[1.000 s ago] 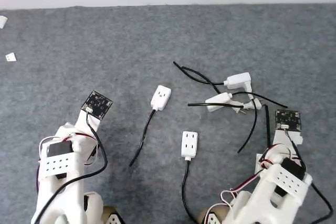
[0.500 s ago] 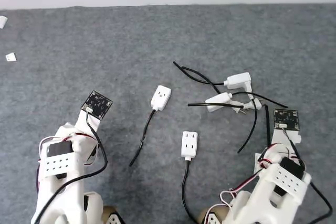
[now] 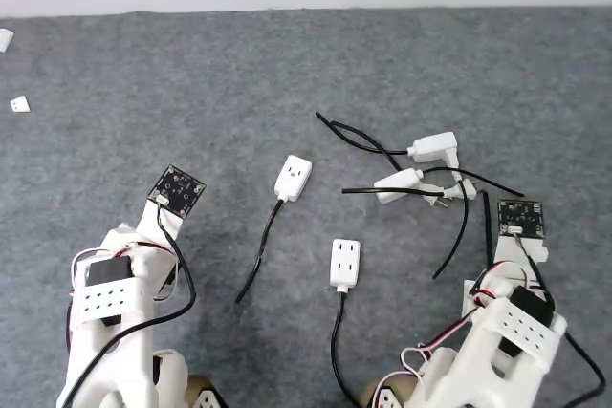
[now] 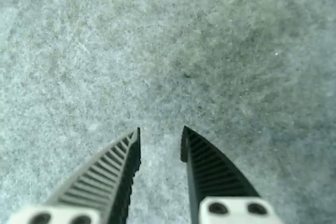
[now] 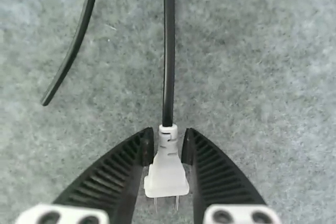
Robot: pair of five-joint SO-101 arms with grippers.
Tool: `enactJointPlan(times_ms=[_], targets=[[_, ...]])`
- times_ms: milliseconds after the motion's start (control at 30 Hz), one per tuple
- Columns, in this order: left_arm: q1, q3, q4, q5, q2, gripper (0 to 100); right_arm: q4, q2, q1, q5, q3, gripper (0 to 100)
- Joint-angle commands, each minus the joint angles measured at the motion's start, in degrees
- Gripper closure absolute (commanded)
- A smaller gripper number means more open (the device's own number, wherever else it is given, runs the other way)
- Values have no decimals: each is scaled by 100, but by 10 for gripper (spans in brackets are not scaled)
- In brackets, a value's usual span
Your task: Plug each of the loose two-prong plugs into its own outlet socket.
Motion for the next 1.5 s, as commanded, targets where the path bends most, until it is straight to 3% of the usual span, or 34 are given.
enactJointPlan(times_ms=[0, 900, 1100, 1233, 1467], targets=[[-35, -171, -123, 44, -70, 884, 101, -57, -40, -149, -79, 905], [-35, -171, -123, 44, -70, 883, 1200, -57, -48, -158, -958, 906], [-26, -171, -123, 44, -70, 882, 2202, -57, -48, -123, -1881, 906], [-26, -171, -123, 44, -70, 882, 2290, -40, -48, -114, -1960, 906], [-18, -171, -123, 44, -70, 881, 3152, 1402, -48, -114, -3385, 905]])
